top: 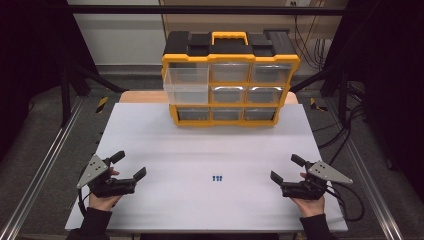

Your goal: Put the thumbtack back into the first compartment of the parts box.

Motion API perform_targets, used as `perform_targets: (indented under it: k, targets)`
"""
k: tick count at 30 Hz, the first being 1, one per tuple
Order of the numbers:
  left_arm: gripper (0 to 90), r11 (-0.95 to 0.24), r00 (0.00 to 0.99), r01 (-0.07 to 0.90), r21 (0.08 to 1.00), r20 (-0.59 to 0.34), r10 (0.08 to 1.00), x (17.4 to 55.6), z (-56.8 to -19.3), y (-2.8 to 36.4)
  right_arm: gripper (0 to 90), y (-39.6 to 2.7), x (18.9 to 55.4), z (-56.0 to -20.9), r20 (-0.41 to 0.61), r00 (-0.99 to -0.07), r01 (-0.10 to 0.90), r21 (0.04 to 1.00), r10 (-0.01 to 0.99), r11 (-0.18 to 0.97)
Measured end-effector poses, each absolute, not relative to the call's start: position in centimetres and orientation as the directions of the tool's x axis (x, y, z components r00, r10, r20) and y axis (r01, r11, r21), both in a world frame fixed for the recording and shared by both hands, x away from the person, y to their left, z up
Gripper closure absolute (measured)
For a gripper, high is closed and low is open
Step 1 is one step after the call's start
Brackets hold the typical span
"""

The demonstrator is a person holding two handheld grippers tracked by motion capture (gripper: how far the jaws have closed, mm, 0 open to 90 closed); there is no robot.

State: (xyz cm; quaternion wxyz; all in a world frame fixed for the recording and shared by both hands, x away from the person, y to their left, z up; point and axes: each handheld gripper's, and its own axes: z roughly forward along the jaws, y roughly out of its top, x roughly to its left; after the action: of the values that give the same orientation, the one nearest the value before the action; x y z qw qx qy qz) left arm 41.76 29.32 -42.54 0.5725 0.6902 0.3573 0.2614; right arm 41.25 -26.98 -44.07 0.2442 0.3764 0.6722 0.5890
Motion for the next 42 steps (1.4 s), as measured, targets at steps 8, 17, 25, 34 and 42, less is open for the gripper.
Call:
perform_targets:
  k: [8,17,25,34,42]
  targets:
    - [0.8,-0.092,0.612,0.197,0.976,-0.049,0.789,41.9,-42.4,29.1,0.5,-27.1,41.3,-44.1,0.112,-0.598,0.218,0.976,0.794,0.026]
    - [1.2,-0.109,0.623,0.211,0.971,-0.048,0.781,42.1,-41.7,28.0,0.5,-27.1,41.3,-44.1,0.11,-0.597,0.216,0.976,0.795,0.027]
    - [1.3,-0.12,0.638,0.221,0.968,-0.051,0.768,42.4,-41.1,26.1,0.5,-26.9,41.3,-44.2,0.111,-0.598,0.221,0.975,0.793,0.03]
    - [1.3,-0.155,0.67,0.239,0.959,-0.047,0.741,43.2,-40.5,22.8,0.5,-26.9,41.3,-44.1,0.113,-0.594,0.219,0.975,0.796,0.025]
    - [1.4,-0.181,0.695,0.245,0.952,-0.042,0.717,44.0,-39.8,19.2,0.5,-26.9,41.3,-44.1,0.113,-0.593,0.224,0.974,0.797,0.029]
